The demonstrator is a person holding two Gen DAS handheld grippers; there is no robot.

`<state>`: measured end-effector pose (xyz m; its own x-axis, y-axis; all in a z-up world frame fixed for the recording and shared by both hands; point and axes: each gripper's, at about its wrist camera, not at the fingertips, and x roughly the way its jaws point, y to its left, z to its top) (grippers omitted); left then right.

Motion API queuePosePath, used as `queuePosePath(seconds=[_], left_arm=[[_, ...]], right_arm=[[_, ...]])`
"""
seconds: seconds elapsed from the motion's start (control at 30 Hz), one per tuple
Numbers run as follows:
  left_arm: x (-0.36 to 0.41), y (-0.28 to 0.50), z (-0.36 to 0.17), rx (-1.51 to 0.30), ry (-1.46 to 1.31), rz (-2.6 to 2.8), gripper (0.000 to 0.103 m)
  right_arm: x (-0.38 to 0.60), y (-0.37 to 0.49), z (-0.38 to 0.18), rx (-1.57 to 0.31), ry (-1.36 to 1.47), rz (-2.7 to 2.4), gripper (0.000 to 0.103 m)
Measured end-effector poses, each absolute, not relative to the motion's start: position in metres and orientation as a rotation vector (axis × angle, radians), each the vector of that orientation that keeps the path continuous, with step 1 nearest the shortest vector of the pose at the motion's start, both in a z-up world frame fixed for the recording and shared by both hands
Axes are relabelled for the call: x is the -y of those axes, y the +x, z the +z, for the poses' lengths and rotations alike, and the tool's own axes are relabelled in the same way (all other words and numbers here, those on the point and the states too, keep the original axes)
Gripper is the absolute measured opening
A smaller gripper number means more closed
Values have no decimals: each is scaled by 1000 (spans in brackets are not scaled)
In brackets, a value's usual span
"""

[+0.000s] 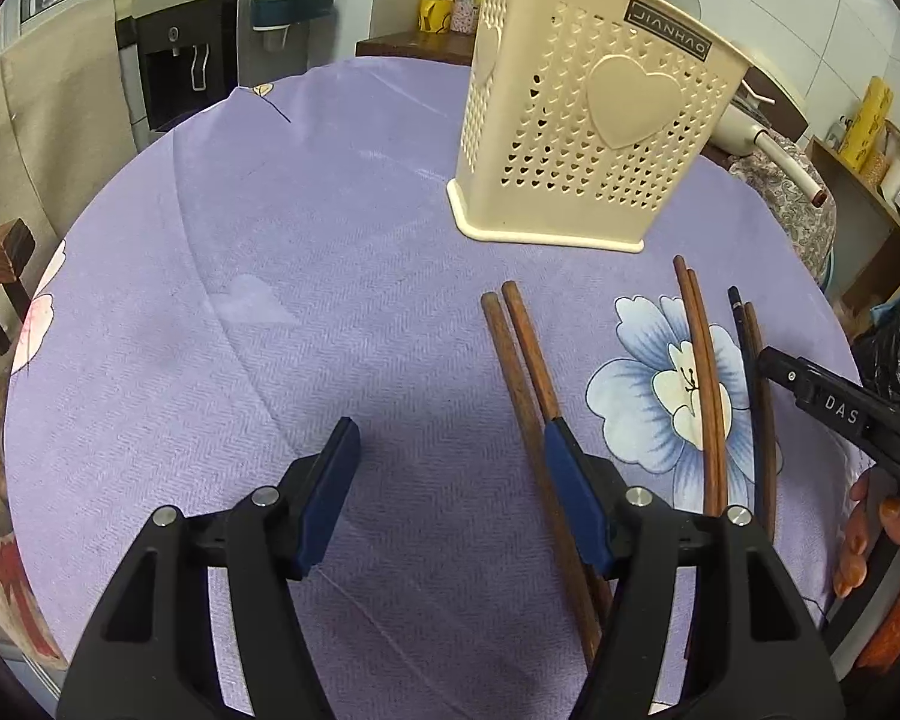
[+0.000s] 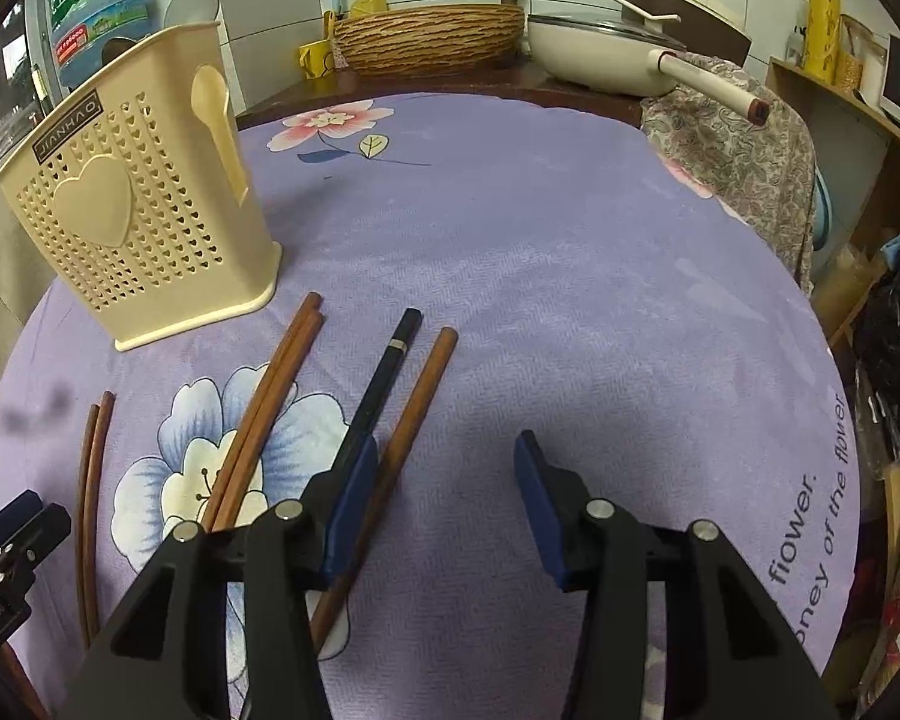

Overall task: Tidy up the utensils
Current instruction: 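Grasp a wooden chopstick with the left gripper while the right grasps the black chopstick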

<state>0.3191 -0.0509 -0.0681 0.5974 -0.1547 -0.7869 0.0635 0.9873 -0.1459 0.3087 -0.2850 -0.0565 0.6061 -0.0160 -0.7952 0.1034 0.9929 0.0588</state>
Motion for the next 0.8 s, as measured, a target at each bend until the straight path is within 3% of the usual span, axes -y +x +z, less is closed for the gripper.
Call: queuePosePath(seconds=[0.3, 0.57, 0.7, 0.8], left_arm=[[46, 333, -63, -944, -152, -114, 64], [57, 337, -68, -924, -139, -121, 63], [62, 337, -69, -928, -66, -77, 55], [55, 338, -69, -936, -51, -44, 55]], right_arm=[[277, 322, -58, -919, 76, -73, 36], [278, 320, -59, -907, 73, -67, 36], [278, 320, -59, -907, 64, -61, 36], [276, 321, -58, -913, 48, -61, 36]])
